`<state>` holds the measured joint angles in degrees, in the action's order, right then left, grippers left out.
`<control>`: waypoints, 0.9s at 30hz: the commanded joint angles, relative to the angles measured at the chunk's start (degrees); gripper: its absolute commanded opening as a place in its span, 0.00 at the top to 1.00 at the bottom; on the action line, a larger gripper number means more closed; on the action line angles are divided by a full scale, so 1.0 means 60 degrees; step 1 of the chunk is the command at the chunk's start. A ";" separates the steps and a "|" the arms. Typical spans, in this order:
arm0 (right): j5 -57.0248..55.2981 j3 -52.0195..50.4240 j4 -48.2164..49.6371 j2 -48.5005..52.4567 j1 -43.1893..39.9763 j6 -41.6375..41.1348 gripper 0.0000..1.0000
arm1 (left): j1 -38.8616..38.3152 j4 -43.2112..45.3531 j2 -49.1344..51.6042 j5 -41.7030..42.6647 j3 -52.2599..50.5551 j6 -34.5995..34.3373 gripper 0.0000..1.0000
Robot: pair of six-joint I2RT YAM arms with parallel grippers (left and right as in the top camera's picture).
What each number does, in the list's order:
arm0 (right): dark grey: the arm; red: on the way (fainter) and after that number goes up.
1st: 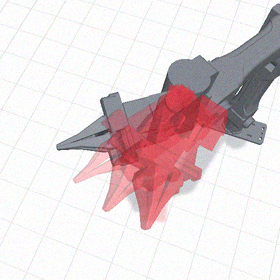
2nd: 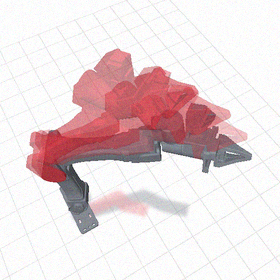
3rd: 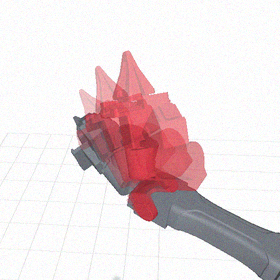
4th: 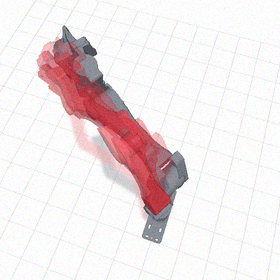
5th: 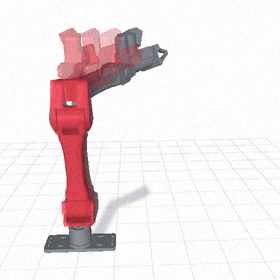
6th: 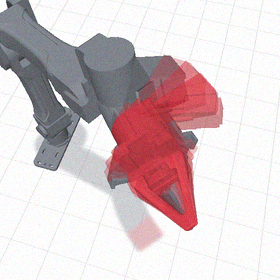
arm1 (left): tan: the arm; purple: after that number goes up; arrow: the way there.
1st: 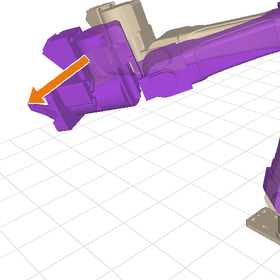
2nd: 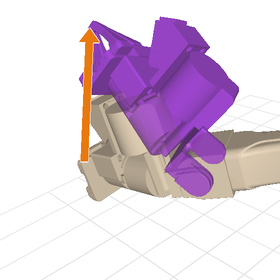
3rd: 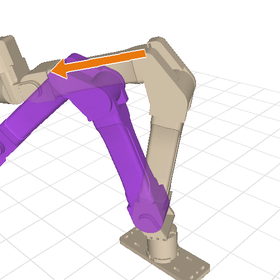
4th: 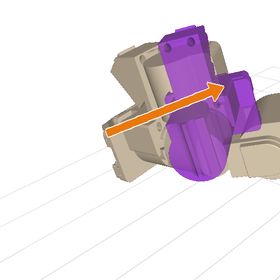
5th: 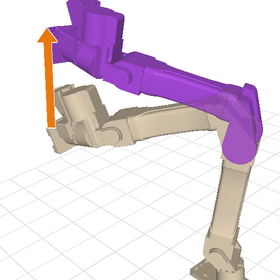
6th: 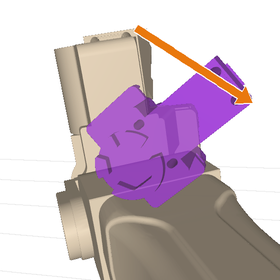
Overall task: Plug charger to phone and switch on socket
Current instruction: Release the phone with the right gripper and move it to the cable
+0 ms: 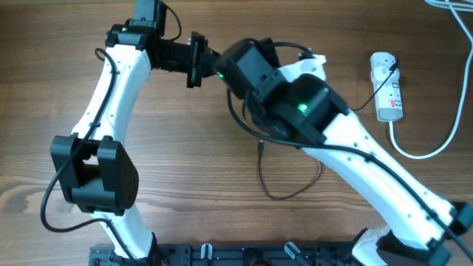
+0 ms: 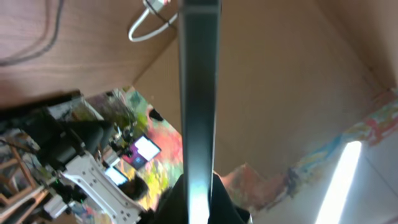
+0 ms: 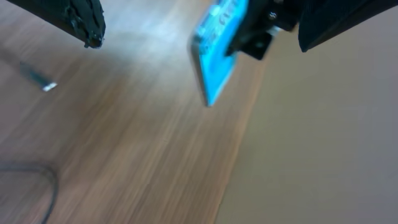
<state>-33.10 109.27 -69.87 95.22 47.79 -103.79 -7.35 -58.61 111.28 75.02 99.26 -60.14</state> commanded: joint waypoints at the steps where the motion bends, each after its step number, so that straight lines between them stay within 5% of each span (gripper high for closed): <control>1: -0.0601 0.0178 -0.0627 -0.0874 -0.0055 0.3122 0.00 | 0.0244 0.0091 -0.0299 -0.0685 0.0015 0.0962 0.96; 6: 0.0080 0.0157 -0.2127 -0.1035 -0.0106 0.7872 0.00 | 0.0408 0.0095 -0.0299 -0.1402 0.0015 0.2514 0.96; 11: 0.2514 -0.0506 -0.2951 -0.0841 -0.0102 0.9184 0.00 | 0.0408 0.0087 -0.0299 -0.3781 0.0015 0.2532 0.96; 20: 0.4164 -0.3956 -0.0390 -0.0780 -0.0102 0.9293 0.03 | 0.0408 -0.0463 -0.0299 -0.6747 0.0015 0.3552 0.96; 27: 0.4244 -0.6477 0.2138 -0.0696 -0.0106 0.9264 0.18 | 0.0459 -0.0987 -0.0299 -0.8342 0.0015 0.3745 0.96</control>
<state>-8.86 75.22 -60.75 90.43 47.24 -48.49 -5.10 -63.90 111.28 30.57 99.26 -39.86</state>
